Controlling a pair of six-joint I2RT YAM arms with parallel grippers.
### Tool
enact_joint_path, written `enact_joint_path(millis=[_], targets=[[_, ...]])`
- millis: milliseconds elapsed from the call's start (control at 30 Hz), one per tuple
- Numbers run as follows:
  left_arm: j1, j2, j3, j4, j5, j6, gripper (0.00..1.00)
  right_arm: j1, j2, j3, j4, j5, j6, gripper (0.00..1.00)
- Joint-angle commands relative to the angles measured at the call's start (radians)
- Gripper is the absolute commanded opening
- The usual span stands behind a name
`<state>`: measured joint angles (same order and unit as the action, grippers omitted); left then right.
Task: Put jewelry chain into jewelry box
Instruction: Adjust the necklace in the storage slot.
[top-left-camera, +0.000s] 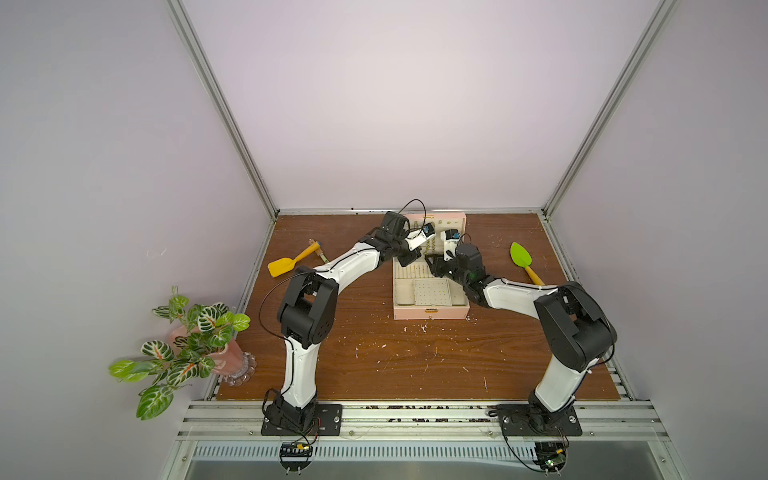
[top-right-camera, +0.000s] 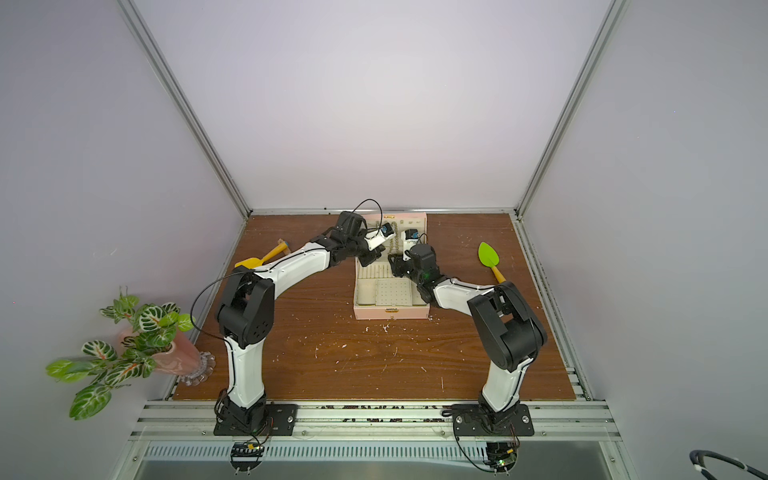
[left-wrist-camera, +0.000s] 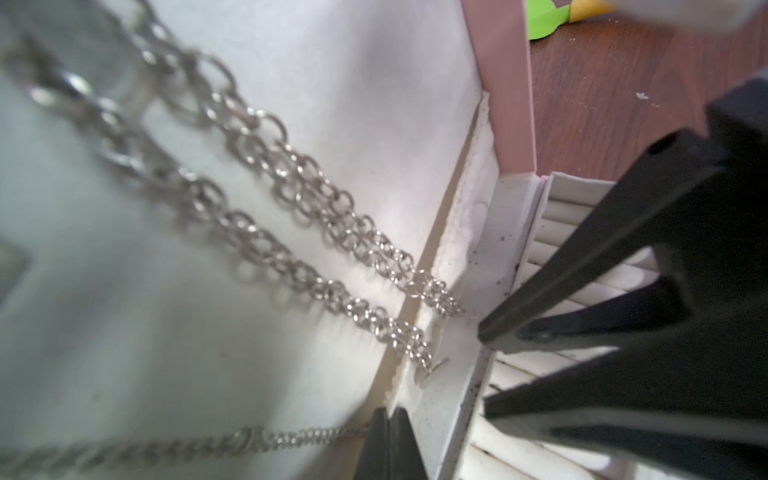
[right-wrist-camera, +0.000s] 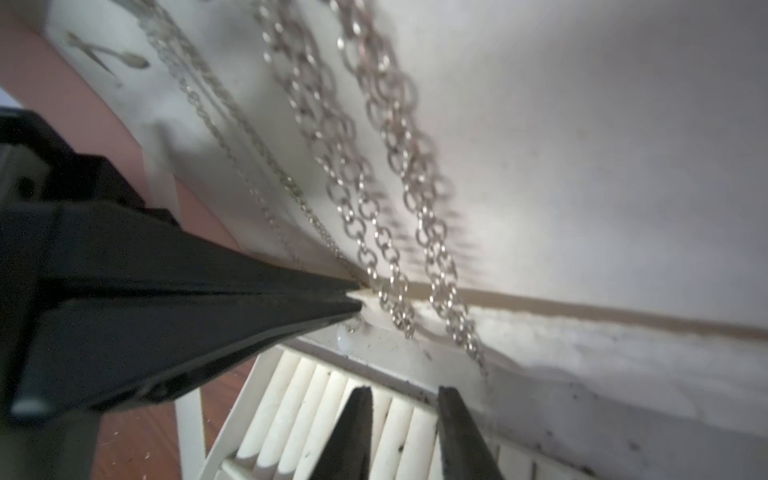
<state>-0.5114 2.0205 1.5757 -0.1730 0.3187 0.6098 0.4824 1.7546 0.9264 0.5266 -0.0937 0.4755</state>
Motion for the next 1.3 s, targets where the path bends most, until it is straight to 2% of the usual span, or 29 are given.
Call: enact_joint_path(millis=[0,167,533,1000,1133,1267], targets=[[0.0,0.018,-0.002,0.047,0.039,-0.008,0.01,-0.01,-0.113,-0.032,0.021,0.008,0.002,0.35],[0.001,0.016,-0.003,0.047,0.04,-0.008,0.01,-0.031,-0.142,-0.075,0.033,0.052,0.016,0.36],[0.001,0.015,-0.003,0.046,0.046,-0.004,0.01,-0.036,0.001,0.036,0.053,0.028,0.03,0.33],[0.001,0.01,-0.005,0.039,0.052,0.001,0.01,-0.031,0.089,0.138,0.053,0.057,0.023,0.28],[0.001,0.008,-0.006,0.038,0.054,0.001,0.01,-0.028,0.094,0.146,0.047,0.076,0.022,0.19],[0.001,0.007,-0.006,0.038,0.054,0.001,0.01,-0.029,0.078,0.131,0.042,0.093,0.014,0.02]])
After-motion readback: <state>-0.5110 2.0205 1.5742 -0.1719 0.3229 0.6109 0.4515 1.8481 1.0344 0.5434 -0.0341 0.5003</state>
